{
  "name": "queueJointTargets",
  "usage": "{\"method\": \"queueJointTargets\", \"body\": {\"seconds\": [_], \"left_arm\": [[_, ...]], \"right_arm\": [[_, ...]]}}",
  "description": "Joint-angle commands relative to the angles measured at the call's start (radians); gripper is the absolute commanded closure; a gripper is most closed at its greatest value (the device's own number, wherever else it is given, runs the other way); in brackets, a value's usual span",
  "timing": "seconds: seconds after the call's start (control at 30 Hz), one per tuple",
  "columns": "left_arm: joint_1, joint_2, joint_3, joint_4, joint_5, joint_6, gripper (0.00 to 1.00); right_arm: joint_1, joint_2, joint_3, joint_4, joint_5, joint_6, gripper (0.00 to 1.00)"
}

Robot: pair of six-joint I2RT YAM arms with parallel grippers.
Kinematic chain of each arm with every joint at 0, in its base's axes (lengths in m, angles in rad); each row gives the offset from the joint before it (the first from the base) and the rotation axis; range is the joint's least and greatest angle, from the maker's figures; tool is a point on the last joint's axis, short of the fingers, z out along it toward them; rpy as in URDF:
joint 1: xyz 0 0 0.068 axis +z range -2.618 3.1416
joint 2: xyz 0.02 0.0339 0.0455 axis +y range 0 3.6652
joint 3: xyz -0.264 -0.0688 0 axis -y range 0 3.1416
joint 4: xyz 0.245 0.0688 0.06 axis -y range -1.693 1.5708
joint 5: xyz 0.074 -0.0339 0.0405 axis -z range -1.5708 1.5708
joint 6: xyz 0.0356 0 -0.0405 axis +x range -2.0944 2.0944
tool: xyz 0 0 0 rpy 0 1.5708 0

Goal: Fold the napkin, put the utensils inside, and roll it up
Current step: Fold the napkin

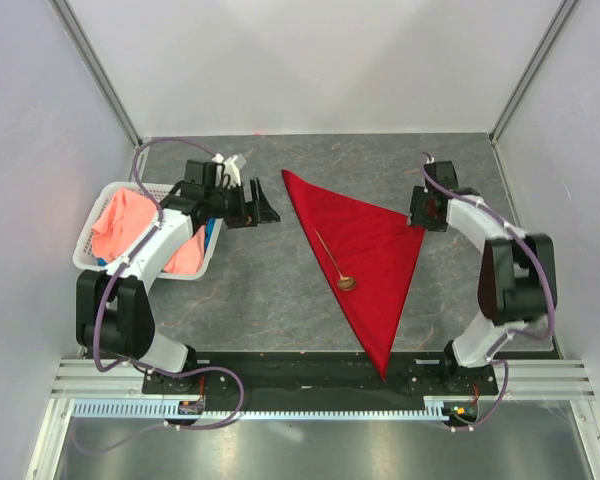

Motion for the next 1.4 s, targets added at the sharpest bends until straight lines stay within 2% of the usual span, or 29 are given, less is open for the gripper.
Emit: {"method": "queueJointTargets", "body": {"seconds": [0.0, 0.07, 0.23, 0.27, 0.33, 0.37, 0.47, 0.57, 0.8, 0.97, 1.17, 1.37], "left_arm": [[-0.074, -0.040, -0.039, 0.062, -0.015, -0.049, 0.10], [-0.097, -0.038, -0.045, 0.078, -0.014, -0.057, 0.10], [-0.099, 0.008, -0.001, 0.089, -0.009, -0.084, 0.12], [-0.099, 0.021, 0.021, 0.095, -0.004, -0.093, 0.13], [-0.099, 0.060, 0.031, 0.110, -0.001, -0.130, 0.14], [-0.099, 0.072, 0.033, 0.145, -0.018, -0.159, 0.15], [-0.094, 0.127, 0.038, 0.202, -0.127, -0.217, 0.22], [-0.094, 0.225, 0.087, 0.282, -0.170, -0.263, 0.31], [-0.094, 0.464, 0.226, 0.403, -0.178, -0.307, 0.43], [-0.094, 0.615, 0.326, 0.449, -0.241, -0.331, 0.44], [-0.094, 0.698, 0.412, 0.454, -0.355, -0.337, 0.46], [-0.089, 0.764, 0.504, 0.386, -0.396, -0.357, 0.46]], "right_arm": [[0.137, -0.231, -0.102, -0.122, -0.097, 0.125, 0.44], [0.261, -0.317, -0.168, -0.193, -0.132, 0.195, 0.45], [0.496, -0.515, -0.335, -0.225, -0.254, 0.399, 0.50], [0.588, -0.539, -0.377, -0.229, -0.266, 0.457, 0.50], [0.680, -0.585, -0.402, -0.276, -0.257, 0.517, 0.51], [0.764, -0.595, -0.414, -0.295, -0.242, 0.545, 0.51], [0.851, -0.612, -0.446, -0.317, -0.162, 0.614, 0.51], [0.851, -0.593, -0.432, -0.292, -0.099, 0.625, 0.52], [0.851, -0.511, -0.348, -0.237, -0.045, 0.607, 0.52], [0.847, -0.492, -0.296, -0.228, -0.045, 0.591, 0.51], [0.805, -0.515, -0.271, -0.214, -0.070, 0.584, 0.50], [0.764, -0.526, -0.274, -0.185, -0.102, 0.564, 0.50]]}}
